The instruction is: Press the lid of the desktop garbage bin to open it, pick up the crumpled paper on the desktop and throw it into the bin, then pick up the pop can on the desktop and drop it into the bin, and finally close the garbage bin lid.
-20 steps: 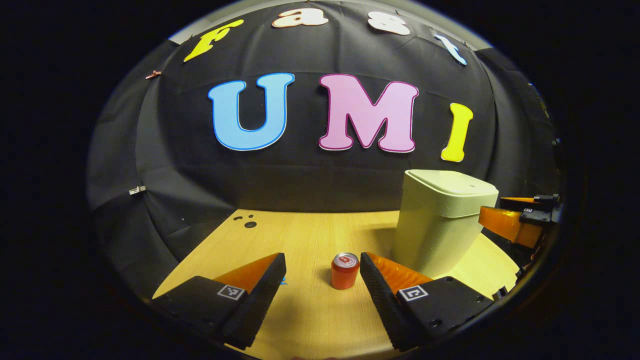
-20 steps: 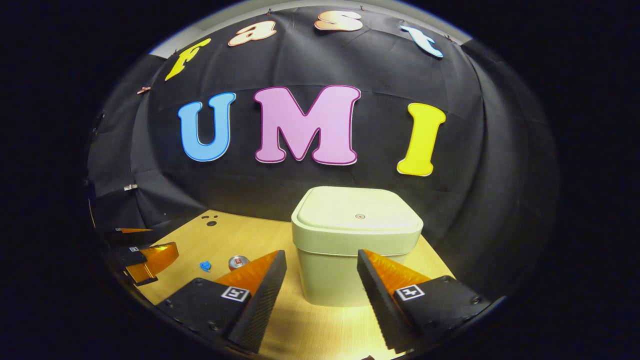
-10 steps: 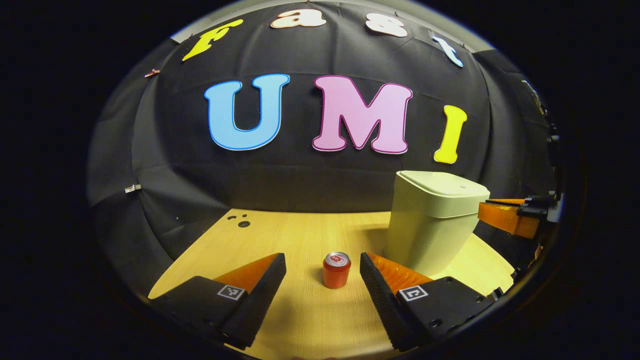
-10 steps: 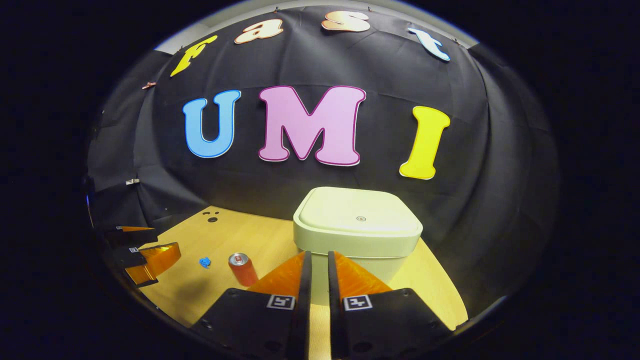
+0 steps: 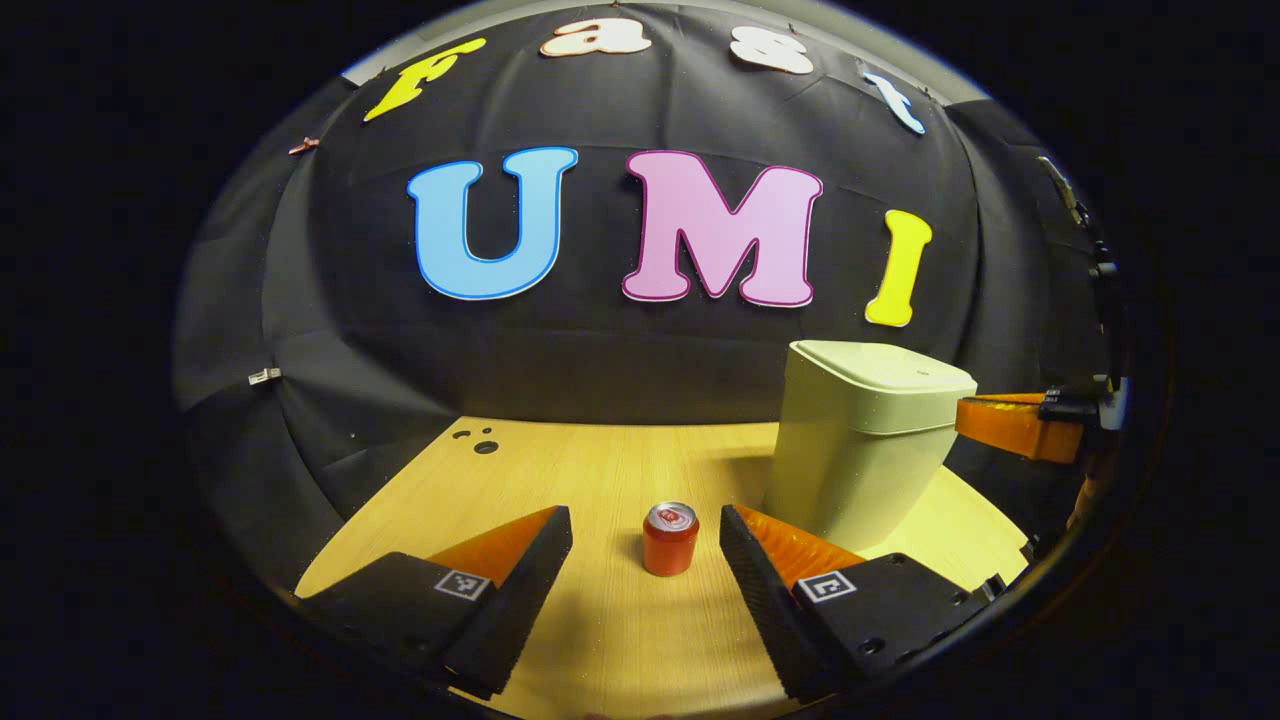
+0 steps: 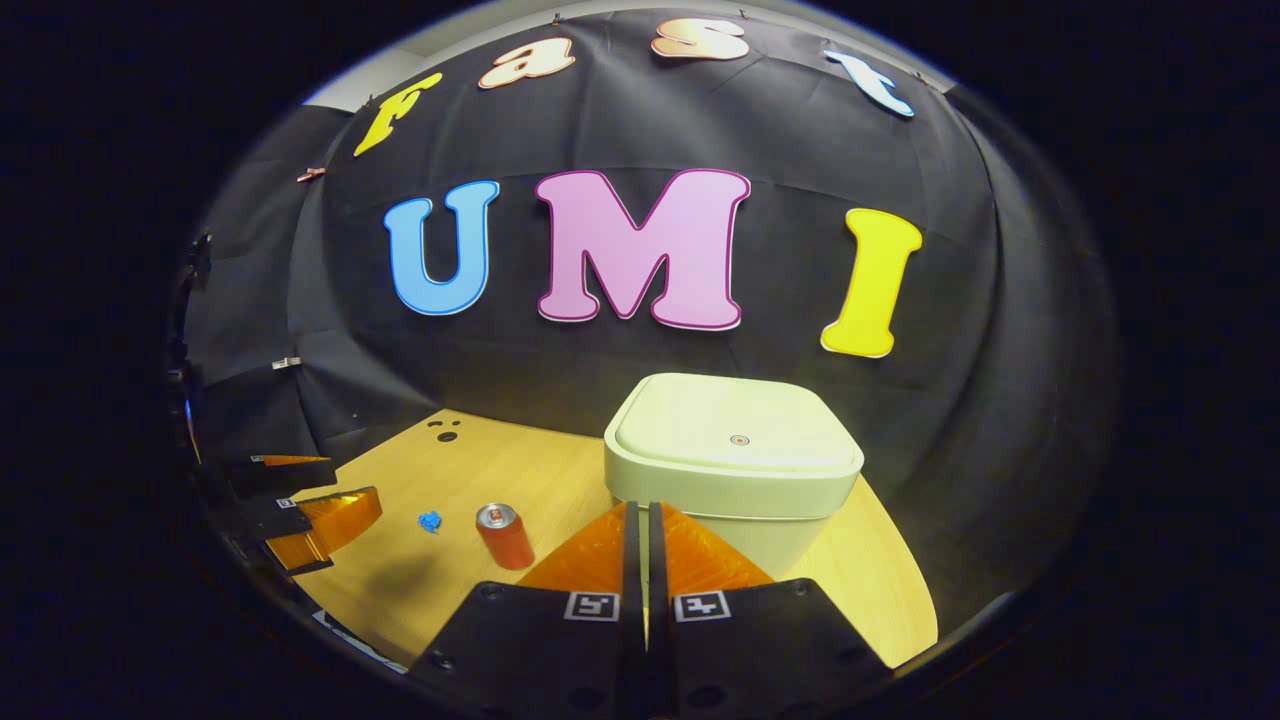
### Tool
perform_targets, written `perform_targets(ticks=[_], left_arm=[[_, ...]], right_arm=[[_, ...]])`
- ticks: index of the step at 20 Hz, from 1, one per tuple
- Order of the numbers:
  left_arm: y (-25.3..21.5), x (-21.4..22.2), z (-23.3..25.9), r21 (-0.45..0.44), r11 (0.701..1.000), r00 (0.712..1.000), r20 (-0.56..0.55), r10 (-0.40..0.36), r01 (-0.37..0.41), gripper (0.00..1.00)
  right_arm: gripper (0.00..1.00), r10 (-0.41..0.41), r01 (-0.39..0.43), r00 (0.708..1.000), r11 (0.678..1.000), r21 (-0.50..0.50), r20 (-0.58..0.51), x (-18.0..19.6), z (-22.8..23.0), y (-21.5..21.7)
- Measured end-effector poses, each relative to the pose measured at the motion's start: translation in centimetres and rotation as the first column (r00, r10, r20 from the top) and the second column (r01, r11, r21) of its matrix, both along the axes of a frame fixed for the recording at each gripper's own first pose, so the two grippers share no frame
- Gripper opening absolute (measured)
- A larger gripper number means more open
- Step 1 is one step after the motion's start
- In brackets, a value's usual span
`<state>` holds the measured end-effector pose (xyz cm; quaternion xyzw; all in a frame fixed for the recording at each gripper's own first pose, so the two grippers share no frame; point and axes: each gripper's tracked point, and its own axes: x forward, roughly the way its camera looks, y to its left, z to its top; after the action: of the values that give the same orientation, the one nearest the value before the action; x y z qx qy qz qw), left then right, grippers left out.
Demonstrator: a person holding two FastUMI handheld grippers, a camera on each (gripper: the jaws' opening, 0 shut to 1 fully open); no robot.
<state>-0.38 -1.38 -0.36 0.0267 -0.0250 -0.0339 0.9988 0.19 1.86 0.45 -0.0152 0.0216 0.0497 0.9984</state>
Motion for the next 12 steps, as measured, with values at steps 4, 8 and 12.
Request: perform_targets(ticks=[4,8,12], left_arm=[[0.0,0.1,-0.1,-0.003,1.0,1.0,-0.002,0.002,-0.002,0.95],[0.0,0.3,-0.2,-0.007,1.0,1.0,-0.011,0.003,-0.003,0.96],[0.2,0.5,-0.4,-0.006,1.0,1.0,-0.02,0.007,-0.007,0.96]], right_arm=[[0.05,-0.006,0.007,1.0,1.0,0.017,-0.009,0.7,1.2,-0.9],[0.05,-0.044,0.044,0.999,0.997,0.064,-0.008,2.4,2.9,-2.5],[0.05,-0.081,0.081,0.997,0.995,0.051,-0.006,4.6,3.6,-4.2]])
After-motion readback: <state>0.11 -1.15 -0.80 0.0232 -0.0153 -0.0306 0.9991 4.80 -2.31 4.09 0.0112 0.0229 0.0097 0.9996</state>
